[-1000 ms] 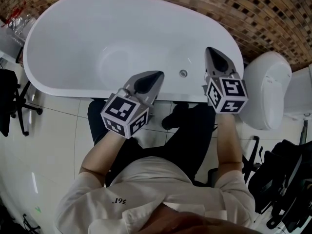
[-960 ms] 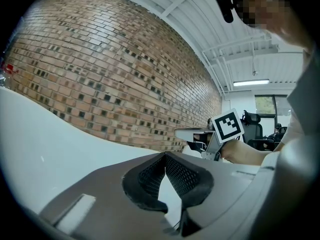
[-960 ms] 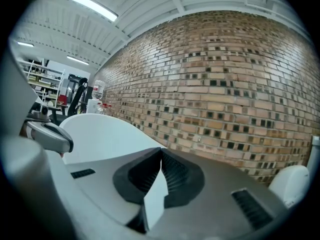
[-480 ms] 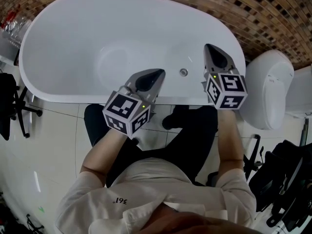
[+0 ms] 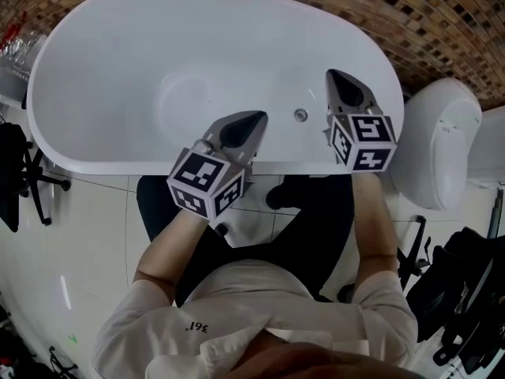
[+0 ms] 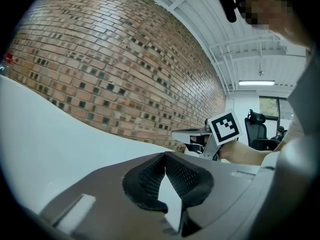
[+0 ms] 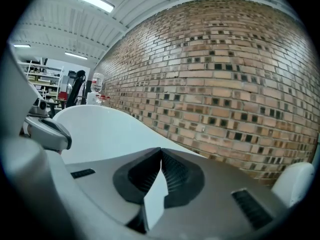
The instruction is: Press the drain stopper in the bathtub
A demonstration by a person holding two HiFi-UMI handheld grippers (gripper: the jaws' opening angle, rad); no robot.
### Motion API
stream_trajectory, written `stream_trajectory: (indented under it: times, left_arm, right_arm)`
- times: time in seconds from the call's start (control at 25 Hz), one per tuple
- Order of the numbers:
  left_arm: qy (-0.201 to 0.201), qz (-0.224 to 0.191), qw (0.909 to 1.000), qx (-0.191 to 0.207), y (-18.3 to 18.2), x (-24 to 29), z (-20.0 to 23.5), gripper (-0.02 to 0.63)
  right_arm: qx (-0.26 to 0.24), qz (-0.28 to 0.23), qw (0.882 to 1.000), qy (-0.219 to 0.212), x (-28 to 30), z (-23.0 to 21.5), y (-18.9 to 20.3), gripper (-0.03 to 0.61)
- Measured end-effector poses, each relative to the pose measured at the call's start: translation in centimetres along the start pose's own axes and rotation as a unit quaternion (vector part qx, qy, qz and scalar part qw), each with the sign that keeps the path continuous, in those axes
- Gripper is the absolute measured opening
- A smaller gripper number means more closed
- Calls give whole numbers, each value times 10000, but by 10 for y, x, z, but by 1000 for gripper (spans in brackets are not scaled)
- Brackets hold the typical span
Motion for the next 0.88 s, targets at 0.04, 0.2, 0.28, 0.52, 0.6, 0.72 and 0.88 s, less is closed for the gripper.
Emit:
stream_trajectory:
  times: [0.04,0.2,0.28,0.52,0.6,0.72,0.88]
  left_arm:
    - [-3,3,10000,-4,0,2,1,8]
    - [-5,77,9999,73,3,10,7,8]
    - [-5,134,9998,129,6,14,11,8]
    - [-17,214,9996,166,8,29,24,8]
    - [-17,272,9995,159,12,34,28,8]
    - [-11,348,9993,124,17,42,34,8]
    - [8,443,9990,95,24,56,39,8]
  right_arm:
    - [-4,24,10000,2,3,-1,1,15]
    - [23,127,9999,18,16,-6,8,15]
    - [37,164,9999,26,21,-7,10,15]
    - [107,264,9996,77,34,-16,19,15]
    - [129,319,9994,91,39,-19,23,15]
    - [129,401,9991,105,49,-25,28,15]
    - [49,528,9985,106,62,-33,35,15]
Point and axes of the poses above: the fingertips, and each gripper's own axes: x forward along the fingers, z to its left, y out of its underside, the point moved 1 cm from there along -x, backward along the fingers, and after that the axes turned 11 degrees about x, right-handed, at the moved point
